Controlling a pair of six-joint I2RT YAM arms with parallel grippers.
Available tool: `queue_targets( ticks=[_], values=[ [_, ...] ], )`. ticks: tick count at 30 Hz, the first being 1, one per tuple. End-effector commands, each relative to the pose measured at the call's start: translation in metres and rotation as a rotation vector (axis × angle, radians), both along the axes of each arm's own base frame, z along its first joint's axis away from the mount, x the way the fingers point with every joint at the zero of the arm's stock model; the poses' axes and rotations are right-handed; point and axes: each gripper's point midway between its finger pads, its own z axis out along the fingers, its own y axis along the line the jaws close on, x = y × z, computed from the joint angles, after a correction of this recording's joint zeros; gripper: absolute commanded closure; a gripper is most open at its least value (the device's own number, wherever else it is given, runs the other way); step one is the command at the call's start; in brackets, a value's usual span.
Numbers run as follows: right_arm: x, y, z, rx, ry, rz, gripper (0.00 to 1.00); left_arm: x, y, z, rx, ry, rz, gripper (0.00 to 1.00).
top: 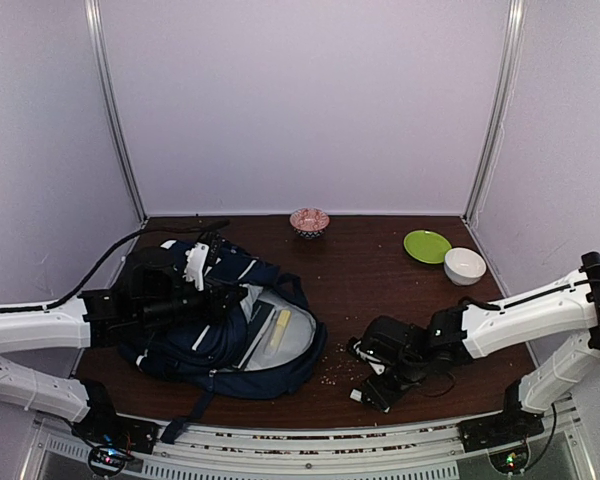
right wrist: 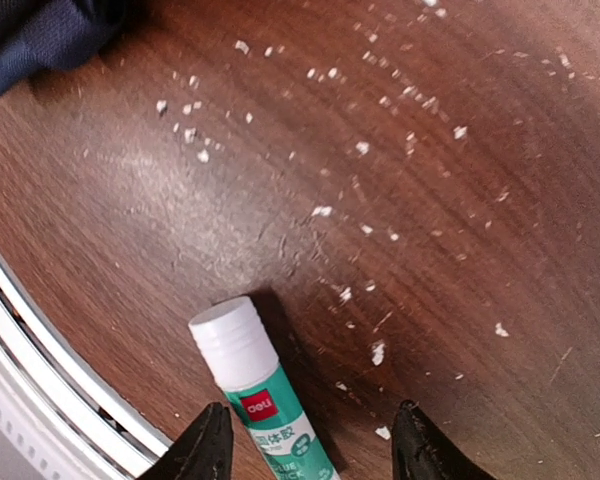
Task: Pack the student bag
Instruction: Place the stationery in the student bag, then pick up the stationery from the center of the board.
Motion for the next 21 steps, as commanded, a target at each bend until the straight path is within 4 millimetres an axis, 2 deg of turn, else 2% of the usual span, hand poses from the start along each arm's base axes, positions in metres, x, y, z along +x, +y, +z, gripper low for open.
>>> queue_targets(
  ticks=[1,6,12,15,18,21],
  values=[
    [-0.003,0.000,-0.003,-0.051,-0.032,0.059,0.47,0.005,0.013,-0.012,0.055,0.016,0.059,1.00],
    [-0.002,-0.006,-0.012,-0.115,-0.049,0.052,0.54,0.006,0.012,-0.015,0.054,0.021,0.059,1.00],
    [0.001,-0.005,-0.011,-0.137,-0.079,0.022,0.71,0.006,0.013,-0.015,0.061,0.016,0.061,1.00],
    [0.011,0.000,0.002,-0.102,-0.121,-0.047,0.77,0.006,0.013,-0.015,0.061,0.016,0.062,1.00],
    [0.022,0.013,0.021,-0.029,-0.154,-0.134,0.83,0.007,0.013,-0.015,0.057,0.015,0.067,1.00],
    [0.032,0.023,0.031,0.020,-0.163,-0.216,0.87,0.007,0.013,-0.015,0.059,0.014,0.069,1.00]
  ],
)
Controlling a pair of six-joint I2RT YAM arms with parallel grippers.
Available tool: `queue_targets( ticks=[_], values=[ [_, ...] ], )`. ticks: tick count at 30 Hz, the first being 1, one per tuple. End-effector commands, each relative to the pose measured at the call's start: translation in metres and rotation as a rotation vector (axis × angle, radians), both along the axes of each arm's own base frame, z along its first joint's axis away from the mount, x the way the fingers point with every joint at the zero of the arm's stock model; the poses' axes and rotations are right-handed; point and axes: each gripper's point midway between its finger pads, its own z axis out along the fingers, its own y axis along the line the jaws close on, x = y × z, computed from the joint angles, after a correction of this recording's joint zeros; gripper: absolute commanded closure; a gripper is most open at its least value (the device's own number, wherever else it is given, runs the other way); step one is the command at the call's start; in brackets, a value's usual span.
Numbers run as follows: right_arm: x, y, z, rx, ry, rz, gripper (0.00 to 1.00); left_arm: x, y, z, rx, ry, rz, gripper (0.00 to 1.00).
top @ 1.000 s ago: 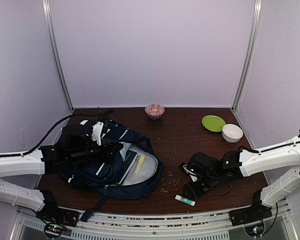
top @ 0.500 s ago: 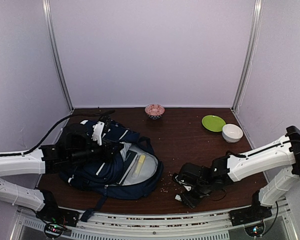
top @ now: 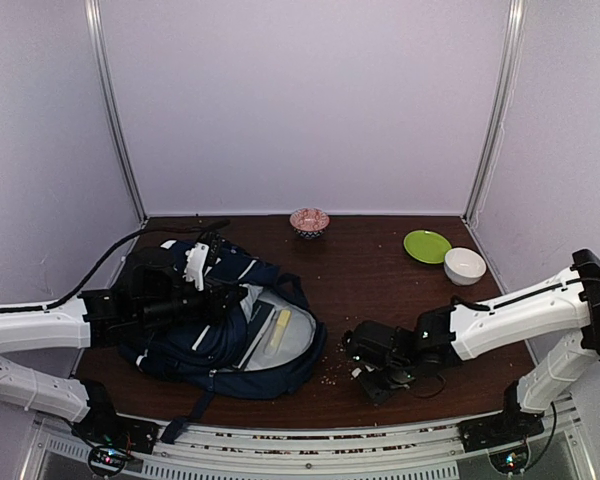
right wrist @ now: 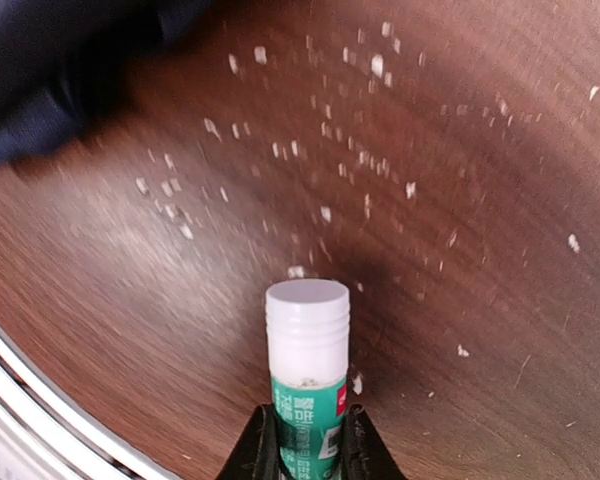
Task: Pack the student bag
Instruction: Pick up the stationery from the center of the board.
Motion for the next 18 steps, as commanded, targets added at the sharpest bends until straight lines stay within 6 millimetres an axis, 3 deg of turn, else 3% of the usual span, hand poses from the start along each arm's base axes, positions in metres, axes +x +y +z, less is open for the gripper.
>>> queue_targets(
  ticks=[1,7,12,18],
  values=[
    [0.025,0.017,0.028,0.105,-0.076,-0.173,0.88,0.007,0.013,-0.014,0.057,0.014,0.066,1.00],
    [0.029,0.003,0.003,0.098,-0.037,-0.356,0.88,0.006,0.014,-0.015,0.054,0.016,0.068,1.00],
    [0.028,-0.001,-0.008,0.048,-0.024,-0.368,0.85,0.004,0.017,-0.017,0.051,0.016,0.075,1.00],
    [0.025,-0.005,-0.018,0.001,-0.002,-0.355,0.73,0.004,0.018,-0.018,0.053,0.017,0.077,1.00]
  ],
)
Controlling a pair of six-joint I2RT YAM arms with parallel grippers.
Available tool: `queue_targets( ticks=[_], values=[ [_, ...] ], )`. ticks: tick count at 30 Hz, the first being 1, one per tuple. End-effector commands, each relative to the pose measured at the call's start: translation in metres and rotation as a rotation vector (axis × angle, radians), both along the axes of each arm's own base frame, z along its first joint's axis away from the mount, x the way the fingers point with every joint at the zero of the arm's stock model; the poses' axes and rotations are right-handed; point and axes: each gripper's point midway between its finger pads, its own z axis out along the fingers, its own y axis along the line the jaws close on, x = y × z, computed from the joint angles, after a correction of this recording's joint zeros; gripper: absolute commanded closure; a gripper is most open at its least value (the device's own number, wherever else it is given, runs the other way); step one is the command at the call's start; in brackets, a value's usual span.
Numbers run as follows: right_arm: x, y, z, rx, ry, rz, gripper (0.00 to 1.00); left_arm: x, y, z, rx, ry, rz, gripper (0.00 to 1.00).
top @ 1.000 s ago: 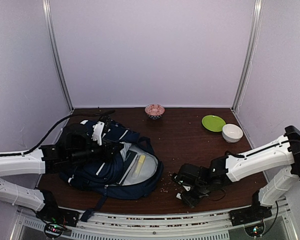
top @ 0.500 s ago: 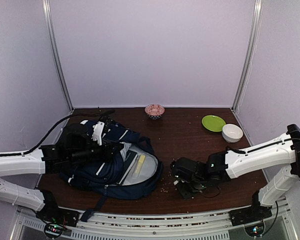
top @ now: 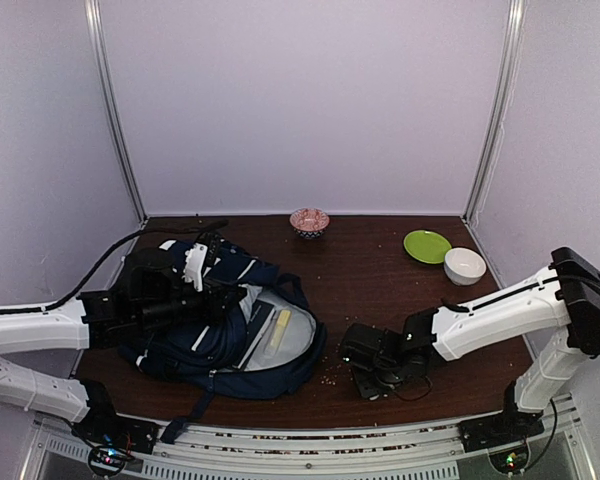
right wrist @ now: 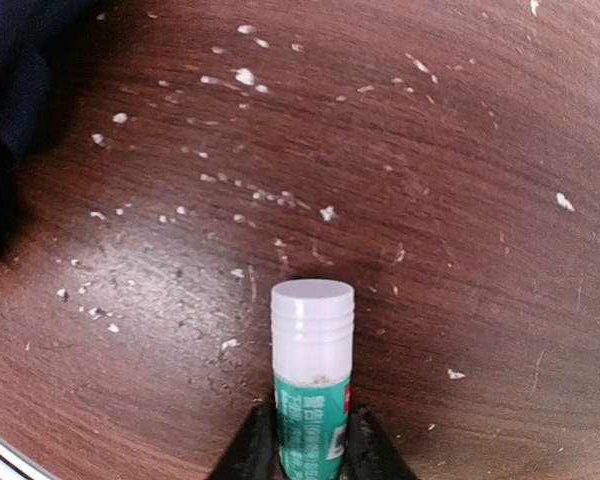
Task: Pack the student bag
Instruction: Pick up the stationery from the center of the board, then place the stationery in the student bag.
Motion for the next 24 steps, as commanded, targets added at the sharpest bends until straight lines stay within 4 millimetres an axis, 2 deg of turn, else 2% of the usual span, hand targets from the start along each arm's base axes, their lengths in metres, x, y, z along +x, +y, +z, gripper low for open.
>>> queue_targets(
  ticks=[1,6,9,11,13,17,21,24],
  values=[
    [0.004,-0.007,-0.004,-0.034,-0.001,-0.027,0.71,0.006,0.016,-0.019,0.057,0.020,0.071,1.00],
    [0.002,-0.008,-0.006,-0.041,0.012,-0.026,0.67,0.005,0.017,-0.020,0.057,0.021,0.073,1.00],
    [0.001,-0.009,-0.006,-0.034,0.016,-0.027,0.77,0.005,0.017,-0.020,0.058,0.022,0.072,1.00],
    [0.005,-0.008,0.004,-0.020,-0.008,-0.031,0.82,0.005,0.017,-0.019,0.058,0.018,0.071,1.00],
    [0.013,-0.006,0.026,0.011,-0.064,-0.031,0.83,0.005,0.017,-0.016,0.055,0.012,0.069,1.00],
    [0.034,0.008,0.095,0.109,-0.217,-0.003,0.83,0.004,0.018,-0.005,0.050,-0.002,0.066,1.00],
    [0.045,0.047,0.164,0.253,-0.288,0.071,0.83,0.003,0.017,0.003,0.042,-0.018,0.055,1.00],
    [0.047,0.084,0.197,0.344,-0.286,0.158,0.83,0.002,0.017,0.009,0.030,-0.028,0.048,1.00]
  ],
)
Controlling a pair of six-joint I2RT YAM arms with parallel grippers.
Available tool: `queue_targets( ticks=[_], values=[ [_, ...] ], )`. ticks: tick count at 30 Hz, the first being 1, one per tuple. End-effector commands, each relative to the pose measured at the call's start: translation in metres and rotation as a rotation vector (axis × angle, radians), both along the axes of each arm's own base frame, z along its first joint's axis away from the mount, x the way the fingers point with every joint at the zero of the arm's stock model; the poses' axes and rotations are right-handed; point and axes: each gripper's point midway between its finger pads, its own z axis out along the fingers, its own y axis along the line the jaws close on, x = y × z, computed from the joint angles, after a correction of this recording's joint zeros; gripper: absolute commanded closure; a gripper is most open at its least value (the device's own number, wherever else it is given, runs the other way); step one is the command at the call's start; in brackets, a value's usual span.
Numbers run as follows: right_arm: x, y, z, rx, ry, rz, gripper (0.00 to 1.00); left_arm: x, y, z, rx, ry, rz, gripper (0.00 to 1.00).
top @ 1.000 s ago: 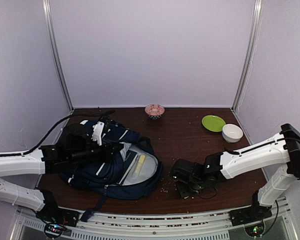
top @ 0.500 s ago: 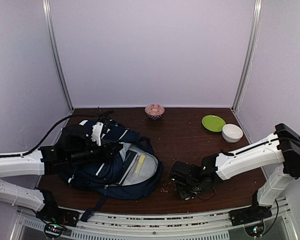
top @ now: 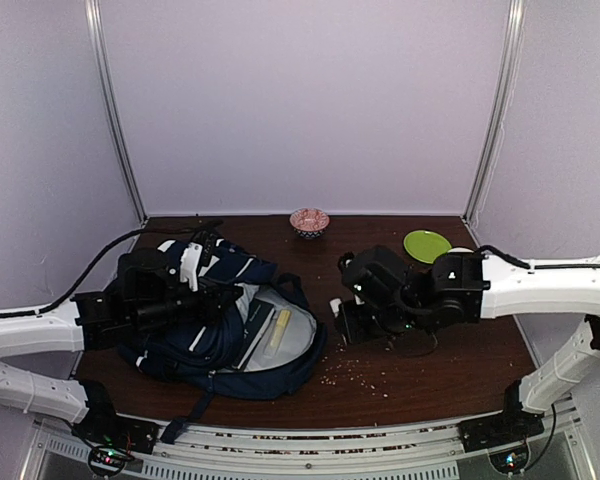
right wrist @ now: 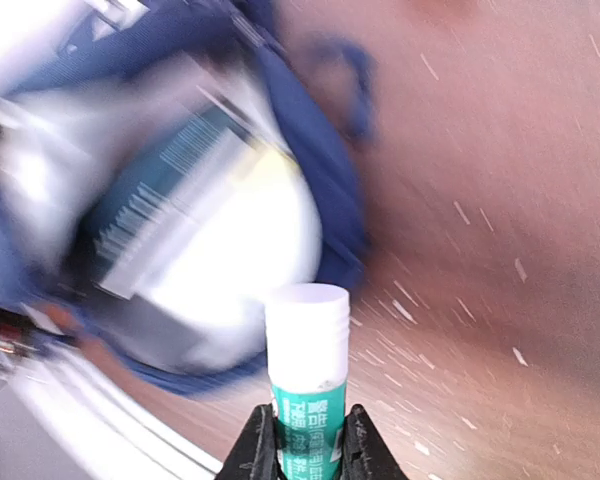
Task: Pack the student bag
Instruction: Place the stationery in the student bag.
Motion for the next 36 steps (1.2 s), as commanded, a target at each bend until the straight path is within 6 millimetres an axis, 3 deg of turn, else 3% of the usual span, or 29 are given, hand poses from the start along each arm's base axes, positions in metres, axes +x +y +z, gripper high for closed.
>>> queue_targets(
  ticks=[1,4,9,17,22,28,36],
  values=[
    [0.009,0.045,0.051,0.076,-0.071,0.151,0.83,0.005,0.012,0.003,0.034,-0.017,0.044,1.00],
    [0.012,0.077,0.041,0.032,-0.049,0.246,0.83,0.002,0.015,0.010,0.021,-0.030,0.044,1.00],
    [0.023,0.104,0.010,0.007,-0.040,0.271,0.83,-0.004,0.020,0.020,0.004,-0.047,0.035,1.00],
    [0.052,0.138,-0.011,-0.007,-0.074,0.268,0.83,-0.009,0.026,0.028,-0.026,-0.042,0.047,1.00],
    [0.070,0.142,-0.037,-0.053,-0.057,0.243,0.83,-0.012,0.030,0.030,-0.025,-0.043,0.049,1.00],
    [0.105,0.125,-0.052,-0.117,-0.098,0.137,0.82,-0.013,0.033,0.032,-0.029,-0.047,0.054,1.00],
    [0.113,0.133,-0.069,-0.138,-0.079,0.175,0.82,-0.013,0.031,0.034,-0.029,-0.050,0.052,1.00]
  ],
)
